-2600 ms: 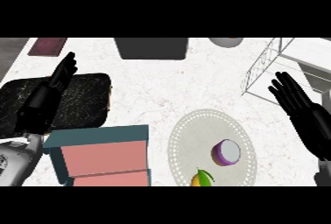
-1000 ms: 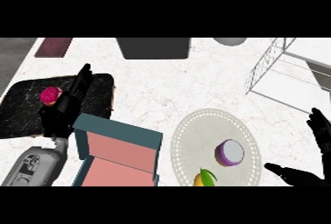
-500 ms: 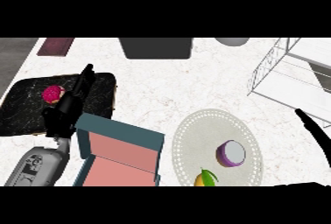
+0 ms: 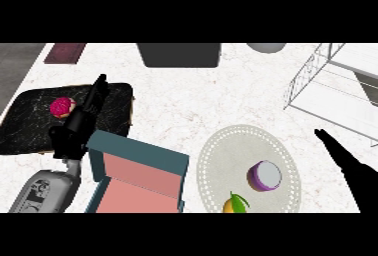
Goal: Pick the can from the placemat and place it in the tiered shelf
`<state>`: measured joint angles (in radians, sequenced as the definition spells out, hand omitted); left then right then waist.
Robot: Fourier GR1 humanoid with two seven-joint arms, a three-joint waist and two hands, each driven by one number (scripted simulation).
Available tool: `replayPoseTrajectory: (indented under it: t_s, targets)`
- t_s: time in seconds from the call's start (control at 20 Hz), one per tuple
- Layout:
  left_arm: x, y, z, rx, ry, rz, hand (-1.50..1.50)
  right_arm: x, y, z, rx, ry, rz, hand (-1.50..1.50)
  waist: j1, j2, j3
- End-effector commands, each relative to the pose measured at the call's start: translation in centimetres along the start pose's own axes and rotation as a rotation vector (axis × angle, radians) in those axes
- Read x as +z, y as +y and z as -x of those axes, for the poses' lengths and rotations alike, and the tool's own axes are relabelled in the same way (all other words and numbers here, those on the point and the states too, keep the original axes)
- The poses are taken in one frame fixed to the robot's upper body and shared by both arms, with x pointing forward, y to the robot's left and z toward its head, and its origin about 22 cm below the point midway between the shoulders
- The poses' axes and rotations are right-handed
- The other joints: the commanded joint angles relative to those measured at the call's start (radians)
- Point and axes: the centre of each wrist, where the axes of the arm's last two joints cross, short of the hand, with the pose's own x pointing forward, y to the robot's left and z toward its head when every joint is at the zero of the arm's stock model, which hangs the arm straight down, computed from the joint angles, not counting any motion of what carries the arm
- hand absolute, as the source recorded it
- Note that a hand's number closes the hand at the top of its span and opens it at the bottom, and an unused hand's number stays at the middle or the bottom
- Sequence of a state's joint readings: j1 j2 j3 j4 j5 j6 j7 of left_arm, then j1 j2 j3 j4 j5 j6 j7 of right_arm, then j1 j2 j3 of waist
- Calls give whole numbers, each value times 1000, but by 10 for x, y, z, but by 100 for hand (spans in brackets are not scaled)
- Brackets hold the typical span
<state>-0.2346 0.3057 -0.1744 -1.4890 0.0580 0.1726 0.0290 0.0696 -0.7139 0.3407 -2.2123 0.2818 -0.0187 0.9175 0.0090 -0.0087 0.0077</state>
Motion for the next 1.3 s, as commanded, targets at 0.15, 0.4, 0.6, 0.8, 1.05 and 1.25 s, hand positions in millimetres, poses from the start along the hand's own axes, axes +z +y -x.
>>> replayPoseTrajectory:
  t_s: [0.15, 0.4, 0.6, 0.8, 1.05, 1.25]
  targets:
    - [6, -17, 11, 29, 79, 44, 0, 8, 21, -29, 26, 17, 13, -150, -9, 8, -8]
    - [17, -27, 21, 44, 79, 57, 0, 2, 34, -35, 37, 19, 39, -150, -8, 8, -8]
    - [9, -20, 38, 47, 89, 48, 0, 11, 42, -32, 20, 32, 46, -150, -20, 9, -8]
    - [19, -30, 26, 42, 93, 52, 0, -5, 49, -31, 27, 49, 37, -150, -9, 8, -8]
    - [12, -24, 21, 49, 84, 66, 0, -1, 45, -45, 33, 84, 30, -150, -10, 8, -8]
    - [13, -25, 34, 38, 75, 53, 0, -12, 62, -34, 34, 75, 47, -150, -13, 9, -8]
